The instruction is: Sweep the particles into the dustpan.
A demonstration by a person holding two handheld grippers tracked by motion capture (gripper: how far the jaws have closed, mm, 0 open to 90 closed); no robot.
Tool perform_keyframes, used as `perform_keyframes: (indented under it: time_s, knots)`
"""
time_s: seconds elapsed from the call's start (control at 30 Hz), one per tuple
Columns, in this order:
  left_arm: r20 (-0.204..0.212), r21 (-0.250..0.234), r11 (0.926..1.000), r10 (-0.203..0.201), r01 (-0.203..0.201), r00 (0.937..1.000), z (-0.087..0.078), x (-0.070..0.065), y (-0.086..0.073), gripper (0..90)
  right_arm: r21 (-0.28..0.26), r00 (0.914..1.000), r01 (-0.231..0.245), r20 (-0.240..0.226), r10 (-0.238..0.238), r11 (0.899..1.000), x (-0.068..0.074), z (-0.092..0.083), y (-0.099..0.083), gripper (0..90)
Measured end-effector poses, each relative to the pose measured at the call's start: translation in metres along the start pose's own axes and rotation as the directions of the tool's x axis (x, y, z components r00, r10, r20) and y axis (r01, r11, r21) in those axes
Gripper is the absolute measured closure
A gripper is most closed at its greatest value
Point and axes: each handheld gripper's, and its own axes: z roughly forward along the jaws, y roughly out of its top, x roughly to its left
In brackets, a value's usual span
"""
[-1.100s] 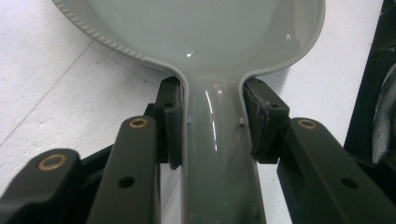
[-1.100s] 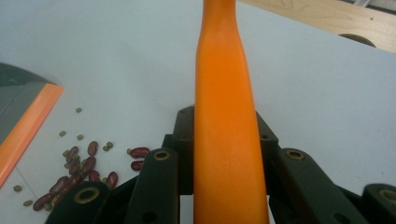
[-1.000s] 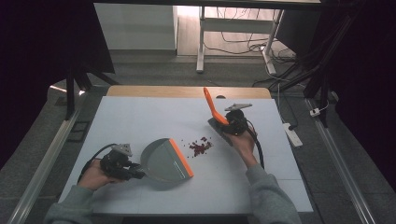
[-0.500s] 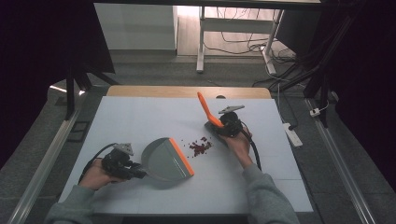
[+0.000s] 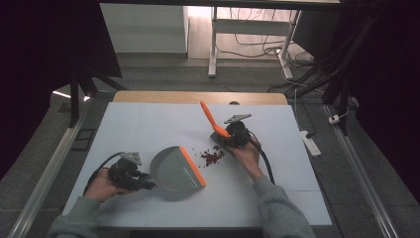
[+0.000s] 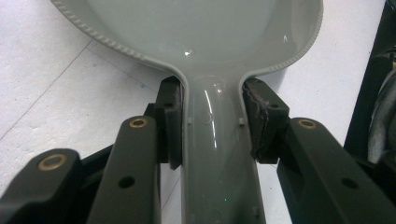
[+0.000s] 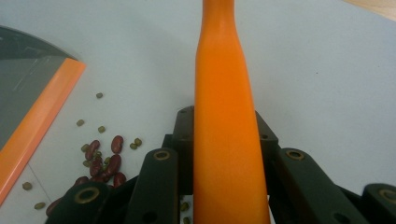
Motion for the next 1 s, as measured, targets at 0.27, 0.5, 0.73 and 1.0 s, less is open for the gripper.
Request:
perform_keyframes:
  time_s: [0.27, 0.5, 0.73, 1.0]
  knots:
    - [0.004, 0.001, 1.0000, -0.002, 0.002, 1.0000, 0.000, 0.000, 0.001, 61.6, 0.000, 1.0000, 0.000, 0.001, 0.000, 1.000, 0.006, 0.002, 0.002, 70.8]
    - [0.005, 0.001, 1.0000, -0.001, 0.001, 1.0000, 0.001, 0.001, 0.001, 61.6, 0.000, 0.9999, 0.013, -0.008, -0.013, 1.000, 0.014, 0.005, 0.003, 70.9]
    - [0.005, 0.002, 1.0000, 0.001, -0.001, 1.0000, 0.001, 0.001, 0.001, 61.6, -0.001, 0.9995, 0.025, -0.017, -0.025, 1.000, 0.022, 0.007, 0.005, 70.8]
    - [0.007, 0.003, 1.0000, 0.001, -0.001, 1.0000, 0.002, 0.000, 0.002, 61.6, -0.003, 0.9984, 0.035, -0.044, -0.035, 0.999, 0.033, 0.012, 0.008, 70.9]
